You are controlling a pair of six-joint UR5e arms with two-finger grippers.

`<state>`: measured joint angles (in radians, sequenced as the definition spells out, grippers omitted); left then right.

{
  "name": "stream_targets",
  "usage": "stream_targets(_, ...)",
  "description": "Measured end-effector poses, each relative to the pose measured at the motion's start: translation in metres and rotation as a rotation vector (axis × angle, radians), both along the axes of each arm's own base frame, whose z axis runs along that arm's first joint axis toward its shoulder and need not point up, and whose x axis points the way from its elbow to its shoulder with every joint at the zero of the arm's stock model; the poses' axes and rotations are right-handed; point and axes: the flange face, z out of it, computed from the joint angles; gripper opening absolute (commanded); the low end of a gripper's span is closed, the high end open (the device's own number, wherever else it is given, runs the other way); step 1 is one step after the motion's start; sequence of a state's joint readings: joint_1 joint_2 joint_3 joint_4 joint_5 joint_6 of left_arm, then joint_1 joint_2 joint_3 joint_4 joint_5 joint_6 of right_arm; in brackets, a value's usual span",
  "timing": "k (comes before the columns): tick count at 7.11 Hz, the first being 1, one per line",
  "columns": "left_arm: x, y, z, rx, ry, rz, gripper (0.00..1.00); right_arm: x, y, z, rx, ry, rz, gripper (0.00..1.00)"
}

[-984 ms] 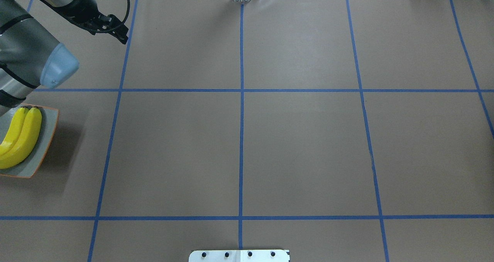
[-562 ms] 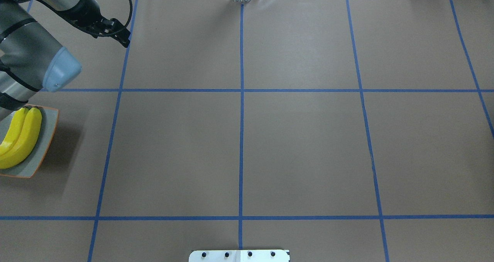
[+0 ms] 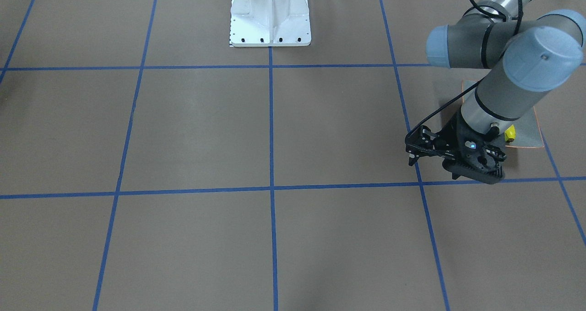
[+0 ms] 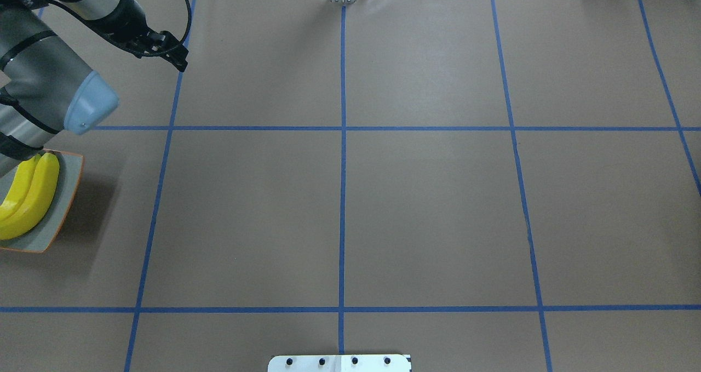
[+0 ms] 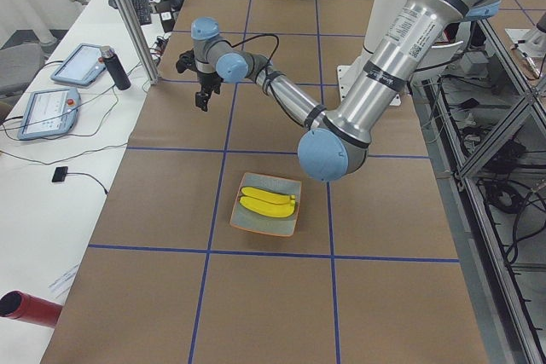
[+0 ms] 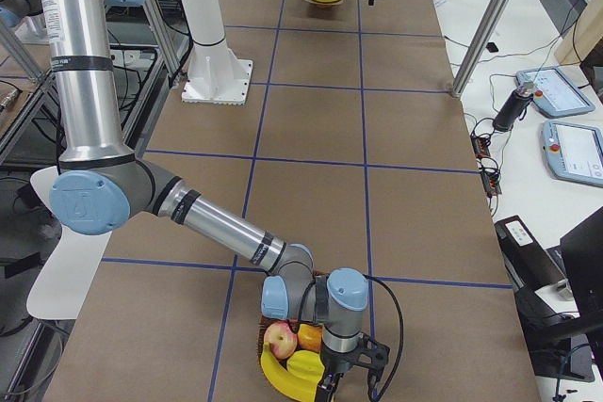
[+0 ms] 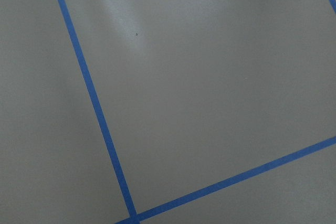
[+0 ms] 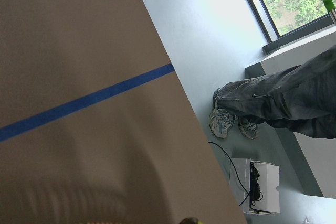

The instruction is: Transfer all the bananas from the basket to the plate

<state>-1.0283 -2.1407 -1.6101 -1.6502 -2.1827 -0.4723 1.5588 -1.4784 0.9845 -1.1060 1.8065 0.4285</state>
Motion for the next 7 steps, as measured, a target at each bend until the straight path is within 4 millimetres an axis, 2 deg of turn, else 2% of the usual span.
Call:
stream_targets(3, 0.0, 0.0, 0.001, 0.001, 0.0, 0.001, 1.0, -0.003, 0.01, 0.01, -0.004, 0.008, -0.009, 0.99)
stream_targets(7, 0.0, 0.001, 0.0, 0.002, 0.001, 0.001, 1.0, -0.003, 0.017, 0.018, 0.011, 0.02, -0.013, 0.85)
